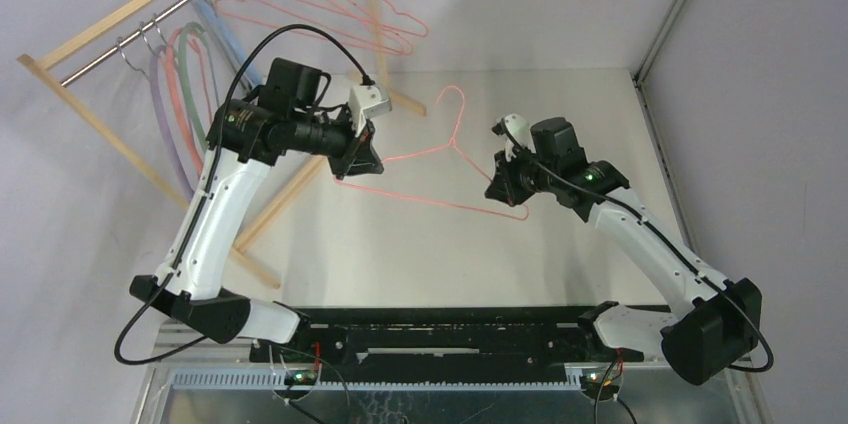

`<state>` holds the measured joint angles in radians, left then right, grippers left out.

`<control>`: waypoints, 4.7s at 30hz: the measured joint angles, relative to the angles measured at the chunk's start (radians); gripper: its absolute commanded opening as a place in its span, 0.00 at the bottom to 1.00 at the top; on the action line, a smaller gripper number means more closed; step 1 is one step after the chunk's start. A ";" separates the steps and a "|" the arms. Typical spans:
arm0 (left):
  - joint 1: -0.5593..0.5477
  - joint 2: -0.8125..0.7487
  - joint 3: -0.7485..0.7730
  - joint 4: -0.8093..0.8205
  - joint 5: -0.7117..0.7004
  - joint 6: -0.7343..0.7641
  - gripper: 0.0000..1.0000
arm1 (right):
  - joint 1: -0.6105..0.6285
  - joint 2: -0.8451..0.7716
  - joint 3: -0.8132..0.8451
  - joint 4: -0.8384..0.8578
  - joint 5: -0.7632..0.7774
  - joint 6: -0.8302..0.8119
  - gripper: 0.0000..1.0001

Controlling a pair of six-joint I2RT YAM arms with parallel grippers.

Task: Organize the hangers
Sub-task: Pick up the hanger from the clothesline.

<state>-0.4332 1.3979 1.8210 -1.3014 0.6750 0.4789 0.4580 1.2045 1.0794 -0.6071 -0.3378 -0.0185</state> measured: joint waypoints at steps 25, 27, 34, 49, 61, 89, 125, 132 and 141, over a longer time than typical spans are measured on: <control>-0.002 -0.059 -0.074 0.208 -0.384 -0.148 1.00 | -0.015 -0.067 0.097 -0.066 0.291 0.064 0.00; -0.002 -0.076 -0.076 0.212 -0.385 -0.150 0.99 | -0.020 -0.067 0.097 -0.066 0.319 0.072 0.00; -0.003 -0.103 -0.077 0.223 -0.384 -0.151 1.00 | -0.015 -0.067 0.122 -0.072 0.338 0.075 0.00; -0.038 -0.111 -0.154 0.227 -0.376 -0.176 1.00 | 0.068 -0.184 0.163 -0.246 0.374 0.071 0.00; -0.091 -0.132 -0.283 0.233 -0.381 -0.210 0.96 | 0.080 -0.192 0.192 -0.285 0.466 0.053 0.00; -0.279 -0.271 -0.558 0.343 -0.477 -0.446 0.93 | 0.298 0.350 0.723 -0.007 0.696 -0.164 0.00; -0.313 -0.332 -0.724 0.689 -0.600 -0.660 1.00 | 0.381 0.612 0.943 -0.030 0.776 -0.208 0.00; -0.315 -0.283 -0.725 0.843 -0.593 -0.708 1.00 | 0.340 0.370 0.797 -0.062 0.730 -0.145 0.00; -0.317 -0.211 -0.692 0.996 -0.542 -0.794 0.89 | 0.201 0.200 0.631 -0.071 0.657 -0.092 0.00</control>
<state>-0.7498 1.1866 1.1290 -0.3054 0.1329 -0.3153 0.6594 1.4040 1.7107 -0.6777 0.3187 -0.1101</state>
